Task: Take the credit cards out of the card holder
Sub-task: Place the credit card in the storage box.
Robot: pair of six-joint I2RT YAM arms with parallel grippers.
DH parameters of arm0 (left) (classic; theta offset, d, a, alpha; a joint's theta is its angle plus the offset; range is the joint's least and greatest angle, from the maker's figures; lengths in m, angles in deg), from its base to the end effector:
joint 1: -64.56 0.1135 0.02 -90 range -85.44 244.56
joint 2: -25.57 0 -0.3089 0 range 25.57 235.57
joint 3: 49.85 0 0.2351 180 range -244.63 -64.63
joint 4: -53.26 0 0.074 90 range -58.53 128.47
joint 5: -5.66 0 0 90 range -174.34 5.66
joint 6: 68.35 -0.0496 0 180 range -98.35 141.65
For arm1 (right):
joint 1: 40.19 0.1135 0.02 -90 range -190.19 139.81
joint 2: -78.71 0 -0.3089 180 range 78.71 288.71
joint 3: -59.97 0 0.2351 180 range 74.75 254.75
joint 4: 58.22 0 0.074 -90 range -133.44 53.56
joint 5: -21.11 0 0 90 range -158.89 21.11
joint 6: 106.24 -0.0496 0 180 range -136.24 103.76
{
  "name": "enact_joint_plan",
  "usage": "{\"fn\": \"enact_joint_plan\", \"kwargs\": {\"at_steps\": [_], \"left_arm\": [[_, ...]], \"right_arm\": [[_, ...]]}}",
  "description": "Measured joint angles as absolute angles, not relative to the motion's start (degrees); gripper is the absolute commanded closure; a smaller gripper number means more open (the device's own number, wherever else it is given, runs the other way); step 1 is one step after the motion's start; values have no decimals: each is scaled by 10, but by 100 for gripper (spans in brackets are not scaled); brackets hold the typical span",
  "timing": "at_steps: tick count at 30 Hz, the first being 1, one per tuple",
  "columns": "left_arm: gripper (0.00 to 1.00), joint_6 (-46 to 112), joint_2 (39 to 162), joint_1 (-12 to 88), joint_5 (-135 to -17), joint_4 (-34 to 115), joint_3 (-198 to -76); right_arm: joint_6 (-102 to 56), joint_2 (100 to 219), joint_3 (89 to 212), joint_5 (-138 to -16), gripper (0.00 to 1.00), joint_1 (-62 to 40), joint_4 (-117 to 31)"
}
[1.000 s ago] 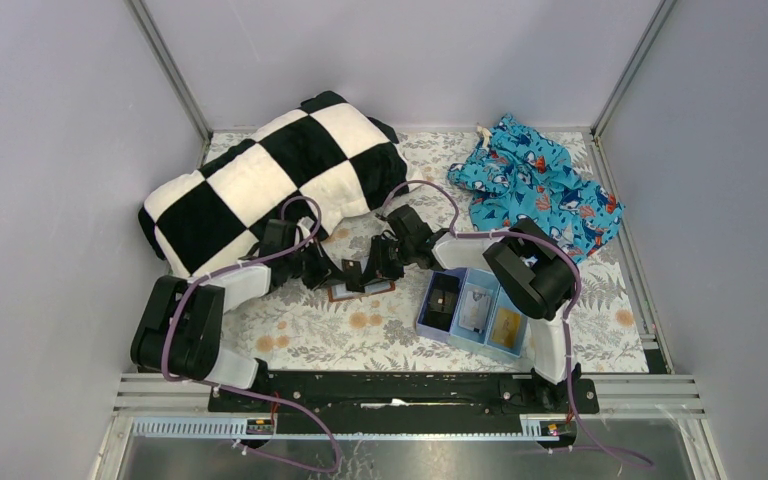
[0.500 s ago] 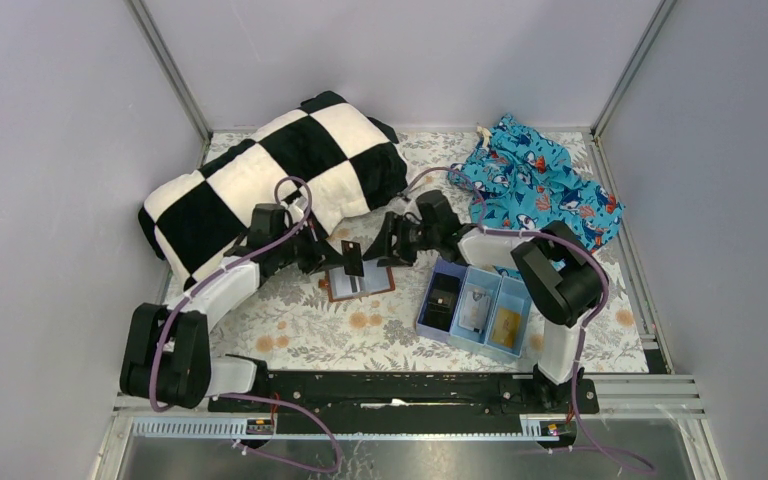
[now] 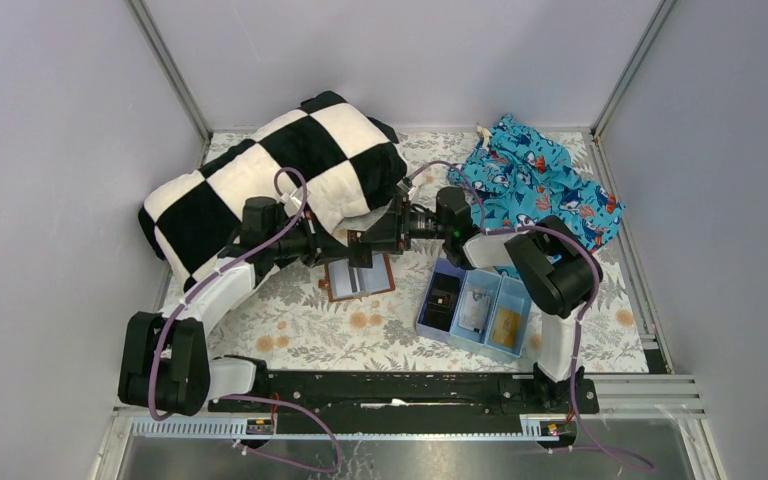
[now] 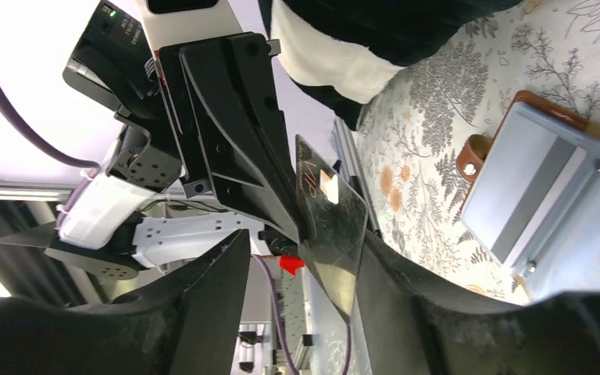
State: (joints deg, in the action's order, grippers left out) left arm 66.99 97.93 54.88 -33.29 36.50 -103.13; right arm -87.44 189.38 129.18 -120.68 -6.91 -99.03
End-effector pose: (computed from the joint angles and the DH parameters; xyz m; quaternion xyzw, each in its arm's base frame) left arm 0.2240 -0.0773 0.2694 -0.0593 0.8249 -0.5300 0.1871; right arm 0.3213 0.2575 0.2457 -0.0825 0.7048 0.6902 0.1418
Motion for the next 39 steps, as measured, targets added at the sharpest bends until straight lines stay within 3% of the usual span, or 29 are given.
{"fn": "enact_joint_plan", "kwargs": {"at_steps": [4, 8, 9, 10, 14, 16, 21, 28, 33, 39], "left_arm": [[100, 685, 979, 549, -324, 386, -1031], [100, 693, 979, 549, -314, 398, -1031], [100, 694, 979, 549, -313, 400, -1031], [100, 695, 979, 550, -312, 400, -1031], [58, 696, 979, 550, -312, 399, -1028], [48, 698, 979, 550, -312, 399, -1027], [44, 668, 968, 550, -332, 353, -1044], [43, 613, 968, 550, -401, 267, -1082], [43, 589, 971, 550, -461, 223, -1089], [43, 584, 989, 550, -491, 205, -1089]], "right_arm": [[-915, 1912, 1286, -1212, 69, -69, -1040], [-932, 1913, 1280, -1213, 98, -69, -1057], [-936, 1913, 1278, -1214, 100, -70, -1060], [-939, 1913, 1277, -1215, 100, -70, -1064], [-924, 1904, 1276, -1214, 100, -70, -1034], [-884, 1871, 1271, -1205, 100, -74, -960], [-720, 1697, 1265, -1105, 100, -106, -658], [-597, 1442, 1206, -928, 100, -156, -359], [-567, 1401, 1185, -831, 100, -156, -233], [-568, 1428, 1164, -804, 100, -156, -197]]}}
